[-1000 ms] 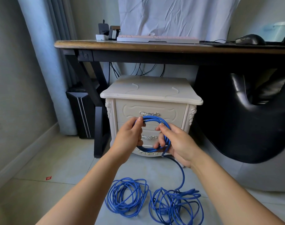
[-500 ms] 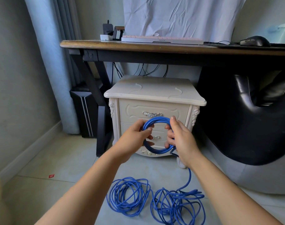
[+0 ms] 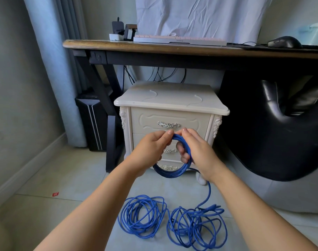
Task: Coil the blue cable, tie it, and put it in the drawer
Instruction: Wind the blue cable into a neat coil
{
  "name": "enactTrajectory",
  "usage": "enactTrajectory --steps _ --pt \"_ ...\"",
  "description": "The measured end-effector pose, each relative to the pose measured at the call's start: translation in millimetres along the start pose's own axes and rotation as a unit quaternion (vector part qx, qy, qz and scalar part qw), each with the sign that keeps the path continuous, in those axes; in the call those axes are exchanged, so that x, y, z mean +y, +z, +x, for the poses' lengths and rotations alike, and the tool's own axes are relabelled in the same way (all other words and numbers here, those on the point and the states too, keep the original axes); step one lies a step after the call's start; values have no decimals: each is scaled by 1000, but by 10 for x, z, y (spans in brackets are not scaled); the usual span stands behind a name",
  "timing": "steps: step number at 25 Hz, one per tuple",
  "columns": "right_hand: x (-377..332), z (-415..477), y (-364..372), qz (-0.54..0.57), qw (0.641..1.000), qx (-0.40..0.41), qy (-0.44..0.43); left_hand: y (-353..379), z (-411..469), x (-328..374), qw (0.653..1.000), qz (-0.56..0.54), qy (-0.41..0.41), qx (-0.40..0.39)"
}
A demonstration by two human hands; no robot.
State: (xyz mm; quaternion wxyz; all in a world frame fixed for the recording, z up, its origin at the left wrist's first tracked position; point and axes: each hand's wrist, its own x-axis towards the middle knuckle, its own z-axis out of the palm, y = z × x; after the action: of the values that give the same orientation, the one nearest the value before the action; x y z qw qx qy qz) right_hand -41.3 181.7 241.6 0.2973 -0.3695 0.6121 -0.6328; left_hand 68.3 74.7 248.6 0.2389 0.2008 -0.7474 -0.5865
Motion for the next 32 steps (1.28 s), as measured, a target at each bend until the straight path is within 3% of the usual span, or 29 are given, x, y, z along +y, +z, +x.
enactTrajectory --steps 3,10,13,17,20,22,27,32 --pt "59 -14 -102 14 996 -63 63 -20 31 -29 995 -80 -22 55" --pt "53 -28 -277 -139 979 -112 97 16 99 -107 966 -204 -75 141" --pt "79 -27 -151 -114 987 -65 88 74 116 -118 942 -266 -101 178" --pt "90 24 14 -17 993 96 61 185 53 -91 924 -349 -114 105" --pt "-2 30 -26 202 968 66 137 148 16 -122 930 -349 -106 42" --pt "-13 34 -50 235 958 46 159 89 -4 -163 926 -360 -112 2" --pt "6 13 -67 93 987 62 116 -3 -18 -115 924 -349 -136 -82" --pt "-60 -29 -12 -108 992 8 61 -6 -2 -44 983 -105 -109 -102"
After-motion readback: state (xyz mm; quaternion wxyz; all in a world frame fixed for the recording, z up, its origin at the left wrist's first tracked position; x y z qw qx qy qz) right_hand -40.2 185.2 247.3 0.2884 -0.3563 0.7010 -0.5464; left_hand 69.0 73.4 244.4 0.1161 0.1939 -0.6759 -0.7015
